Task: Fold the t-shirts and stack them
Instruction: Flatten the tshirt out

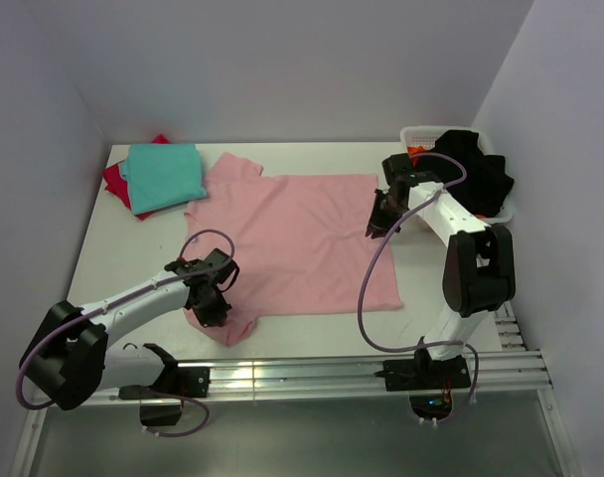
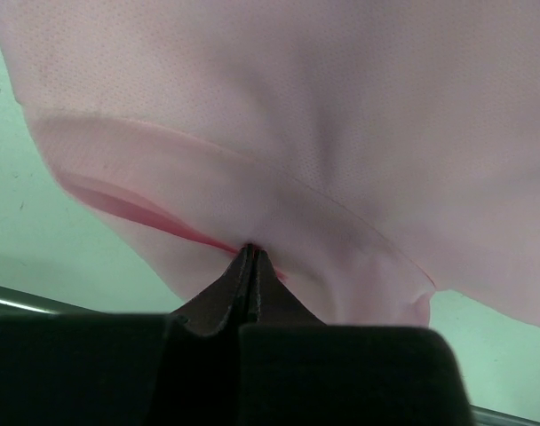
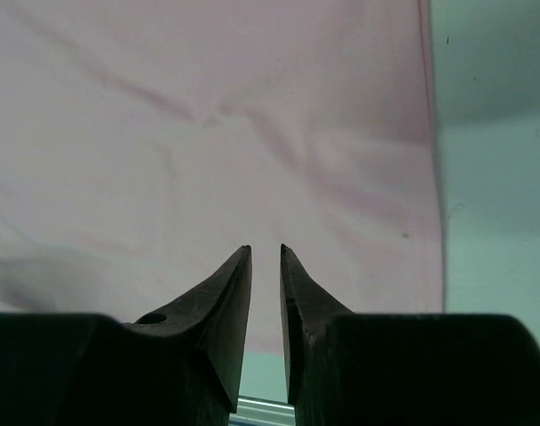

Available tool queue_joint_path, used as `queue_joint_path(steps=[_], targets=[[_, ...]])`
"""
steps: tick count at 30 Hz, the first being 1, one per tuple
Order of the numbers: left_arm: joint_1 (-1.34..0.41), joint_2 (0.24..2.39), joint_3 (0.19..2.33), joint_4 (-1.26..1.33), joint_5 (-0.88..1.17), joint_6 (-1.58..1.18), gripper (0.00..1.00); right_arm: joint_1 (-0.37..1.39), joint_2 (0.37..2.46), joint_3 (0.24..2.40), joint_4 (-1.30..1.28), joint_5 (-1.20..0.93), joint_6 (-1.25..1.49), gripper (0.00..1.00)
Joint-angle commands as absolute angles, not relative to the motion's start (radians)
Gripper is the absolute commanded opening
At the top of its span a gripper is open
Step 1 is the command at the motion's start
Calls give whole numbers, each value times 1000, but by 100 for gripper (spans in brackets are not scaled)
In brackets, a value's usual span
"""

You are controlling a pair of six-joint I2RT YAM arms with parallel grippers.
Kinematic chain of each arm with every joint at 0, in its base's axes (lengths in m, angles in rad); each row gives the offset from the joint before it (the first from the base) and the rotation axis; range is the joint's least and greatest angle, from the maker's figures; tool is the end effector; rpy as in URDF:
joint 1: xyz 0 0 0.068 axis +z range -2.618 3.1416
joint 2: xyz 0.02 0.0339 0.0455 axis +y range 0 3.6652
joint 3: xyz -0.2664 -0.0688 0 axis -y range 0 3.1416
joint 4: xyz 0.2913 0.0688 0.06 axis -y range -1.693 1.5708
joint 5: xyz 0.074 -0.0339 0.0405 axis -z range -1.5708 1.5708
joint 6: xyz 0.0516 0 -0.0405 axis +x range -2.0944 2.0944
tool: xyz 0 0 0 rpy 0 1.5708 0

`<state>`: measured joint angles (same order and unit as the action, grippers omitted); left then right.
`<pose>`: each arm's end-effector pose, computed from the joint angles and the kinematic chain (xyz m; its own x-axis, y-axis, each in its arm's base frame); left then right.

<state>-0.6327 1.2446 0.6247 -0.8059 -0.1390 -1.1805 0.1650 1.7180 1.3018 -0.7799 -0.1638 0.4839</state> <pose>0.1854 -0.1271 0.1217 -0.8302 -0.5269 -0.1818 -0.5213 0.8495 -0.0815 0.3887 0.0733 0.1979 -0.9154 0.3129 -0.2534 0.2315 0.9239 0.3046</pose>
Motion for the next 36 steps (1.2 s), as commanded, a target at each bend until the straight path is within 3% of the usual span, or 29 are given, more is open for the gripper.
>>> queue_joint_path(steps=[1, 10, 14, 15, 16, 19, 20, 22, 25, 26, 31, 36], targets=[[-641, 1239, 624, -842, -144, -1221, 0, 155, 1663, 1260, -755, -166, 460, 27], [-728, 1160, 583, -1072, -40, -1420, 0, 143, 1632, 1233, -756, -189, 459, 26], [-797, 1111, 727, -1260, -191, -1506, 3, 141, 1605, 1230, -764, -202, 454, 26], [-813, 1097, 830, -1317, -240, -1579, 9, 141, 1598, 1227, -768, -206, 453, 26], [-849, 1083, 883, -1372, -279, -1616, 28, 141, 1579, 1220, -770, -213, 453, 27], [-862, 1016, 957, -1370, -339, -1660, 54, 141, 1545, 1200, -782, -219, 451, 28], [-862, 1006, 930, -1327, -336, -1661, 67, 141, 1519, 1180, -784, -224, 451, 30], [-862, 1041, 847, -1202, -275, -1611, 73, 143, 1473, 1145, -795, -235, 454, 34], [-862, 1173, 776, -1074, -158, -1493, 70, 144, 1395, 1083, -808, -255, 472, 63], [-862, 1213, 776, -1066, -144, -1474, 69, 144, 1373, 1066, -808, -267, 476, 68], [-905, 1420, 827, -1112, -190, -1443, 60, 160, 1254, 999, -834, -291, 485, 71], [-928, 1467, 759, -999, -140, -1439, 58, 160, 1198, 971, -864, -288, 469, 71]])
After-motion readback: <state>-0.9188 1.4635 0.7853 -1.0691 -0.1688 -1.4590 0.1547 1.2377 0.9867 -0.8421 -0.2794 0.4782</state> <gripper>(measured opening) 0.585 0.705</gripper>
